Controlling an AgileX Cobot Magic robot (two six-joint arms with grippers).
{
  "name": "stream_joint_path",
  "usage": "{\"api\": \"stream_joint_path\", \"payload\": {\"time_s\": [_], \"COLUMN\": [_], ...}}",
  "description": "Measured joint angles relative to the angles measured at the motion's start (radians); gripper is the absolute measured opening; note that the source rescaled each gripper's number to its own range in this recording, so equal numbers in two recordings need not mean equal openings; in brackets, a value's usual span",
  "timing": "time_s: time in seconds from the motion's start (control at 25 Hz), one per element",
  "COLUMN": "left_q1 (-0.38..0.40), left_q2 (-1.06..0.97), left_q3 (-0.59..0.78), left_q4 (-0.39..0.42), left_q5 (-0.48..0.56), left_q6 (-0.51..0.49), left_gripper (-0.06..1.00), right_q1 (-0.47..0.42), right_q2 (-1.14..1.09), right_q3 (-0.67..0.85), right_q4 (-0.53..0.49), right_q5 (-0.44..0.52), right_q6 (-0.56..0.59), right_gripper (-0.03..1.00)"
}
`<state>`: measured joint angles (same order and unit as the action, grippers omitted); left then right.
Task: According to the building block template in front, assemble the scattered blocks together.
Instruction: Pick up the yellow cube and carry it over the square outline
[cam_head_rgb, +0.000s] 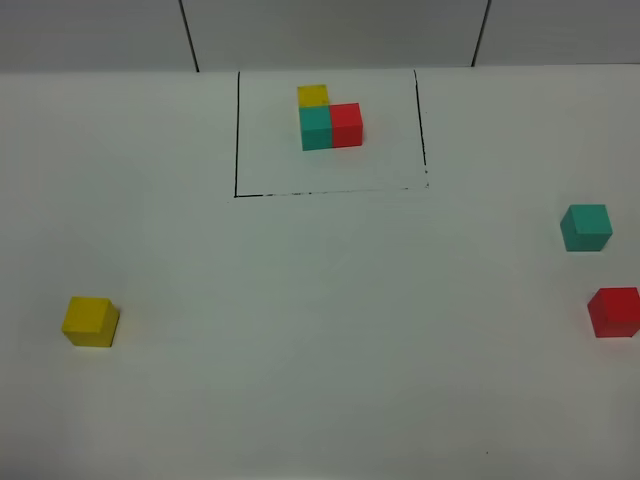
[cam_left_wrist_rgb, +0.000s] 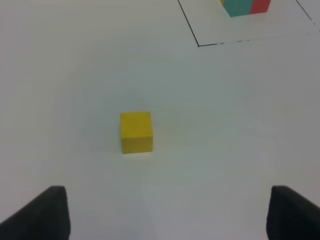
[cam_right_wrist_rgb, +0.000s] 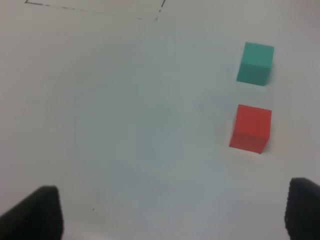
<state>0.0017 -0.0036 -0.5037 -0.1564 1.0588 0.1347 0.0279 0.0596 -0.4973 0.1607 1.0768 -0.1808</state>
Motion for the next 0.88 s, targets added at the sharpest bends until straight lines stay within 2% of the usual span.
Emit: {"api": "stream_joint_path", "payload": {"time_s": [0.88], "left_q1": [0.0], "left_q2": [0.0], "left_q3": [0.0], "left_q4": [0.0], "left_q5": [0.0], "left_q6": [0.0], "left_gripper": [0.83], "right_q1": [0.0], "right_q2": [0.0], "right_q3": [0.0], "right_q4": [0.0], "right_q5": [0.0], "right_q6": [0.0], "right_gripper": [0.83]}}
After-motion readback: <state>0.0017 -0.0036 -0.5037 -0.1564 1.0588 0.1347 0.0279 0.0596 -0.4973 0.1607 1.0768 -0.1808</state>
